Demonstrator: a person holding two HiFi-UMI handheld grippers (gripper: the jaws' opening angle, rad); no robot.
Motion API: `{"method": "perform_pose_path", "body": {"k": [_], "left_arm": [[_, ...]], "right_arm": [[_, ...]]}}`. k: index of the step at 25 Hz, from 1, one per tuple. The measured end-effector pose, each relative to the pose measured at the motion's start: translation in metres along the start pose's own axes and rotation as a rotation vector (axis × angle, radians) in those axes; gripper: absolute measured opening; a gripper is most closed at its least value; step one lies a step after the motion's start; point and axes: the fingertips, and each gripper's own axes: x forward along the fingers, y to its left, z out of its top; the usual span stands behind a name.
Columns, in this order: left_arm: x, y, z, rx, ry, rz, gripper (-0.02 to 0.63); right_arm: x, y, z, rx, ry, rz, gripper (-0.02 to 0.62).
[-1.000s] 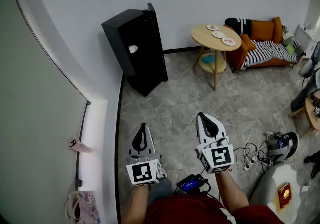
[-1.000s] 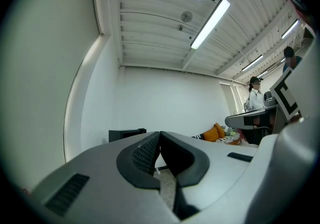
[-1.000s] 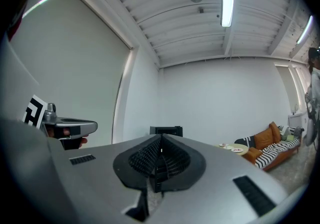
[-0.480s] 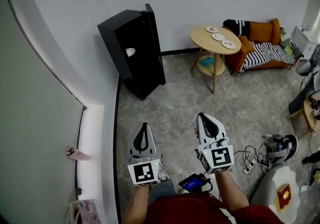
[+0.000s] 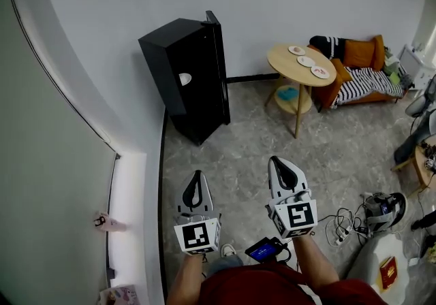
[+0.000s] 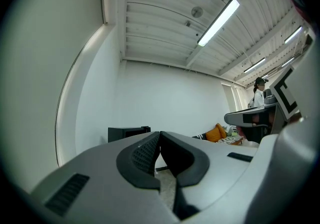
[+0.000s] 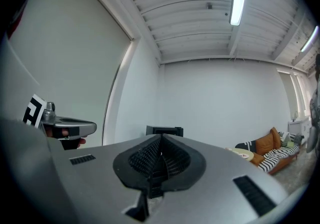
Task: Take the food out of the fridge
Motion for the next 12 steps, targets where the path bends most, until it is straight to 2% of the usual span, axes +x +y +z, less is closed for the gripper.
{"method": "perform_pose_path", "body": {"k": [3,12], "left_arm": [[0.011,0.022,-0.002,-0.01,0.002,-0.001,0.014],[0.044,0.065,-0.006,-0.015,-0.004,-0.029,0.014]], "right_arm": [[0.019,0.012,-0.005,-0.022,0.03,0.002,0.023],[0.069,0.034,-0.002,-0.026,0.01,-0.021,0.023]]}}
